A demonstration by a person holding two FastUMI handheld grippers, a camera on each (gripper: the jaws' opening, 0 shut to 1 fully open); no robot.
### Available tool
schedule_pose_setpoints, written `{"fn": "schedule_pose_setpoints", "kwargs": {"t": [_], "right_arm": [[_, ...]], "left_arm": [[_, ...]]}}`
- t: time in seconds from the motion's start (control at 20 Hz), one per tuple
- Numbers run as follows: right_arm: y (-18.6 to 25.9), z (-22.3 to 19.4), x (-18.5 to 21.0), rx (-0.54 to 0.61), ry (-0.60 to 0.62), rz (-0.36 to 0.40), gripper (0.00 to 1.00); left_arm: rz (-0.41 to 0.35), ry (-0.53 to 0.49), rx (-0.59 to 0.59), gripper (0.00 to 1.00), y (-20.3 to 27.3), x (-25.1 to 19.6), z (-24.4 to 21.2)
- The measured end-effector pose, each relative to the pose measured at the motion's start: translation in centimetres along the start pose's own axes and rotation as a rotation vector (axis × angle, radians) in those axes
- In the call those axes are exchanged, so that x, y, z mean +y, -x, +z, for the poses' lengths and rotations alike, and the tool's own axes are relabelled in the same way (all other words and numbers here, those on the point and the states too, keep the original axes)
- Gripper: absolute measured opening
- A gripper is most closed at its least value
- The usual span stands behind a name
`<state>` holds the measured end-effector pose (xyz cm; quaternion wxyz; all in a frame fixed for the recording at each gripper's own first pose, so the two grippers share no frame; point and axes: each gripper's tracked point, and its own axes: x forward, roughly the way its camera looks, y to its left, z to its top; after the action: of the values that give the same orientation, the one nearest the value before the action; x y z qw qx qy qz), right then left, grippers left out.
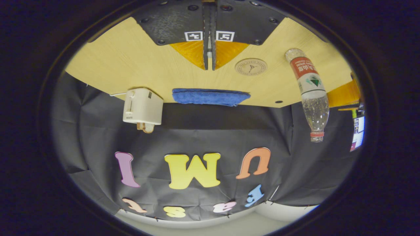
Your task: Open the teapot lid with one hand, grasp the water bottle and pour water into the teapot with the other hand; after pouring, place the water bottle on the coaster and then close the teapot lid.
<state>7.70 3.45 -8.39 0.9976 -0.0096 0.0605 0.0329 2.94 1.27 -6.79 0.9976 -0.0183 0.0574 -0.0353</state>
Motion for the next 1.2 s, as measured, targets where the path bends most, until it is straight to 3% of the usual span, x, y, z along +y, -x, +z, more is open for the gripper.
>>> {"fn": "schedule_pose_setpoints", "kwargs": {"t": [0.3,0.5,0.7,1.2], "right_arm": [[2.6,2.2,-1.1,-0.052,-0.027,0.033,0.00],[4.1,3.8,-3.3,-0.102,0.016,0.001,0.00],[5.2,4.2,-5.6,-0.135,0.051,-0.053,0.00],[6.0,2.5,-9.1,-0.094,-0.015,-0.085,0.00]], "left_arm": [[-0.022,-0.014,0.031,0.99,-1.1,-1.0,-2.1],[-0.038,-0.043,-0.007,0.99,-2.6,-1.4,-2.5],[-0.074,0.020,-0.028,0.99,-4.4,-2.0,-2.4],[-0.025,-0.011,-0.019,0.99,-6.7,-0.8,-2.8]]}}
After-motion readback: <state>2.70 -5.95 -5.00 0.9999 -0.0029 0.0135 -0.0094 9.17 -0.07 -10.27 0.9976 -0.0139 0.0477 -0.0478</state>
